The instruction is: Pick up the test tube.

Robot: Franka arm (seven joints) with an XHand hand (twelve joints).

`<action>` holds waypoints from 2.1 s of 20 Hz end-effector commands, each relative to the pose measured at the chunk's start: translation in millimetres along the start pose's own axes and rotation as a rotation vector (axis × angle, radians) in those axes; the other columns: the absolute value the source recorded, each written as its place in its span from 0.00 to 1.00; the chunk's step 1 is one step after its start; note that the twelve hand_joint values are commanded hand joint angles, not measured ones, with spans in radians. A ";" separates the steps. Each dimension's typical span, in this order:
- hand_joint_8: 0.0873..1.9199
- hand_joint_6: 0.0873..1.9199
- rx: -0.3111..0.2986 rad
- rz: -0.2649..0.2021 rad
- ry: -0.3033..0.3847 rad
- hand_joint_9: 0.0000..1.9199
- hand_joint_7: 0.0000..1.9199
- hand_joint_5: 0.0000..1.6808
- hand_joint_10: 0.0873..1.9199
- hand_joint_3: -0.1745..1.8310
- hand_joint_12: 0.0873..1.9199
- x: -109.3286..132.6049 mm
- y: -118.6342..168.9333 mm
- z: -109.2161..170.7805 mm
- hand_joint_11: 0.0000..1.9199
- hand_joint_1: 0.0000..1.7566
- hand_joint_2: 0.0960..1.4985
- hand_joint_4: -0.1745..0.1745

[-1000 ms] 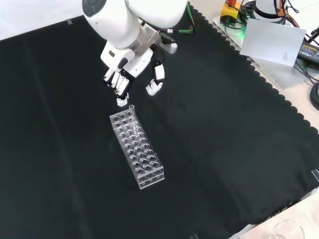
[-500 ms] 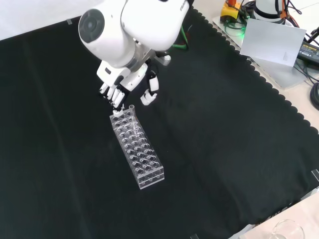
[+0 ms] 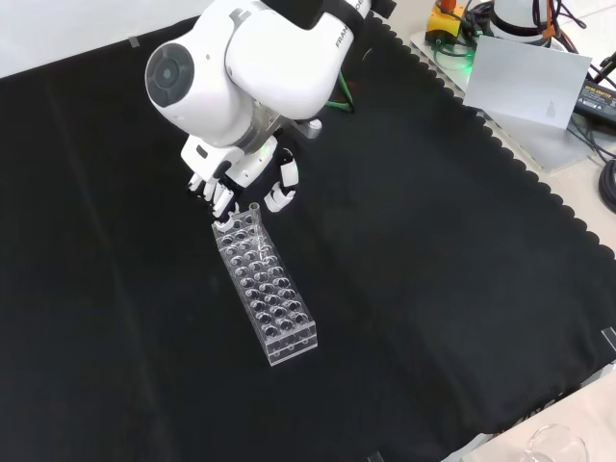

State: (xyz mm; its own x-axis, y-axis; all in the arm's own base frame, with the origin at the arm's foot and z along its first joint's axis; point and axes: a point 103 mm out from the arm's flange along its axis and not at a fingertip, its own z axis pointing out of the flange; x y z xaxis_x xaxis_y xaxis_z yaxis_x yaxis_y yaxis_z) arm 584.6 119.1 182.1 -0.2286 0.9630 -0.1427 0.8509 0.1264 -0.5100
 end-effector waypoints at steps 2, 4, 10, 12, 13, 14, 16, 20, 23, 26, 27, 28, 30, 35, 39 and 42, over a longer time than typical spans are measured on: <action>0.41 0.41 -0.025 0.024 0.120 0.35 0.46 0.26 0.42 0.48 0.78 7.3 -6.3 -13.6 0.12 0.58 0.35 0.08; 0.42 0.41 -0.023 0.018 0.133 0.36 0.47 0.26 0.42 0.48 0.78 12.9 -7.8 -15.7 0.12 0.59 0.35 0.07; 0.42 0.42 -0.013 -0.006 0.137 0.37 0.47 0.27 0.42 0.48 0.78 30.8 -12.2 -13.3 0.12 0.59 0.35 0.05; 0.42 0.42 -0.002 -0.008 0.121 0.37 0.48 0.27 0.42 0.48 0.78 37.1 -11.3 -9.9 0.13 0.59 0.35 0.04; 0.42 0.42 0.003 -0.008 0.116 0.37 0.48 0.28 0.42 0.48 0.78 37.1 -11.9 -7.5 0.13 0.59 0.35 0.04; 0.42 0.42 0.005 -0.004 0.115 0.37 0.48 0.28 0.42 0.48 0.78 37.7 -11.6 -5.7 0.13 0.60 0.35 0.03; 0.42 0.43 0.001 0.013 0.122 0.37 0.49 0.30 0.42 0.48 0.78 37.2 -10.6 -2.4 0.13 0.60 0.35 0.02; 0.39 0.44 -0.022 0.106 0.171 0.43 0.56 0.38 0.39 0.48 0.77 33.9 -8.2 2.1 0.15 0.62 0.34 0.00; 0.38 0.43 -0.045 0.183 0.225 0.47 0.61 0.43 0.37 0.47 0.76 32.4 -7.2 2.3 0.16 0.63 0.34 0.00; 0.36 0.41 -0.066 0.257 0.257 0.51 0.66 0.48 0.35 0.45 0.76 36.4 -4.6 -2.0 0.17 0.63 0.33 0.00; 0.36 0.41 -0.076 0.276 0.273 0.52 0.67 0.50 0.35 0.45 0.76 37.4 -3.9 -3.8 0.17 0.63 0.32 0.00; 0.35 0.40 -0.087 0.290 0.284 0.54 0.69 0.51 0.34 0.44 0.76 39.5 -2.7 -6.1 0.17 0.64 0.32 0.00; 0.33 0.38 -0.115 0.299 0.280 0.58 0.72 0.56 0.33 0.44 0.75 43.9 -0.8 -11.0 0.19 0.65 0.32 0.00; 0.31 0.29 -0.205 0.333 0.310 0.68 0.75 0.75 0.27 0.40 0.69 45.5 -3.2 -24.1 0.30 0.75 0.39 0.00; 0.38 0.33 -0.240 0.327 0.245 0.67 0.72 0.75 0.27 0.49 0.63 52.7 -2.7 -24.2 0.43 0.81 0.32 0.00; 0.35 0.31 -0.239 0.314 0.224 0.68 0.74 0.77 0.26 0.51 0.61 55.2 -2.1 -23.1 0.48 0.82 0.30 0.00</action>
State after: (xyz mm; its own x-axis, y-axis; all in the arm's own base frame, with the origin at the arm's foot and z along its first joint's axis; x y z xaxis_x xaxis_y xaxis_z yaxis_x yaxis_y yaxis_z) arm 582.1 171.8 193.2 0.1646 0.9859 -0.0293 0.9446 -0.1661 -0.2831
